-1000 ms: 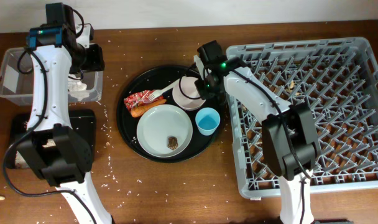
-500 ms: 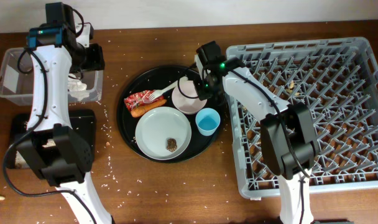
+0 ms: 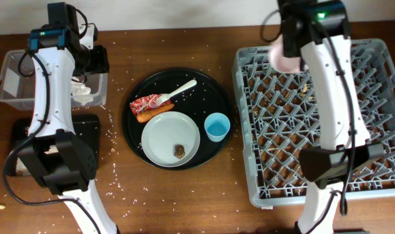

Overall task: Sort waste into correct bins and load items into the dishwasher rack
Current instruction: 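Place the pink bowl upside down in the dishwasher rack, right gripper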

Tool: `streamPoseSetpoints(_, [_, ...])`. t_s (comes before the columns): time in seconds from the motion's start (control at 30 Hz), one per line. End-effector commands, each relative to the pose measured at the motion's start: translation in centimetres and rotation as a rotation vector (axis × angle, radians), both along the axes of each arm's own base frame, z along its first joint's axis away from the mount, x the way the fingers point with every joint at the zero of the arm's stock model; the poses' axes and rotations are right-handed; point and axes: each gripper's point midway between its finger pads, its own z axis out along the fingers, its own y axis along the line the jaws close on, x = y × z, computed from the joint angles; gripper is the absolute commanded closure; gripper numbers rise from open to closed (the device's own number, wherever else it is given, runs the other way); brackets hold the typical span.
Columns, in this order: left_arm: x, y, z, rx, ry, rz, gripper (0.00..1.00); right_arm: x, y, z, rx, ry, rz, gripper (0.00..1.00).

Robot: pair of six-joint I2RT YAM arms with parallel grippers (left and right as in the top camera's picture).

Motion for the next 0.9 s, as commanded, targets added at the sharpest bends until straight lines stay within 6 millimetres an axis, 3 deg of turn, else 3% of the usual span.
streamPoseSetpoints(0.0, [0.0, 0.3, -0.5, 0.008, 0.01, -0.008, 0.44, -1.1, -3.3, -0.9, -0.203, 0.041, -0.127, 0.96])
streamPoseSetpoints(0.07, [-0.1, 0.3, -0.5, 0.007, 0.012, -0.008, 0.44, -0.5, -3.2, -3.6, -0.215, 0.082, -0.119, 0.96])
streamPoseSetpoints(0.13, [0.0, 0.3, -0.5, 0.008, 0.01, -0.008, 0.44, -0.4, -4.1, -6.9, -0.34, 0.157, -0.113, 0.96])
streamPoseSetpoints(0.2, [0.0, 0.3, -0.5, 0.008, 0.009, -0.008, 0.44, -0.3, -4.1, -7.9, -0.422, 0.163, -0.112, 0.96])
streamPoseSetpoints(0.37, [0.0, 0.3, -0.5, 0.008, 0.009, -0.008, 0.44, 1.2, -1.8, -8.1, -0.408, 0.085, -0.08, 0.96])
streamPoseSetpoints(0.57, [0.0, 0.3, -0.5, 0.008, 0.009, -0.008, 0.44, 1.4, 0.0, -9.7, -0.322, 0.11, -0.034, 0.96])
streamPoseSetpoints(0.87, [0.0, 0.3, -0.5, 0.008, 0.009, -0.008, 0.44, 3.2, 0.7, -9.4, -0.324, 0.071, 0.02, 0.96])
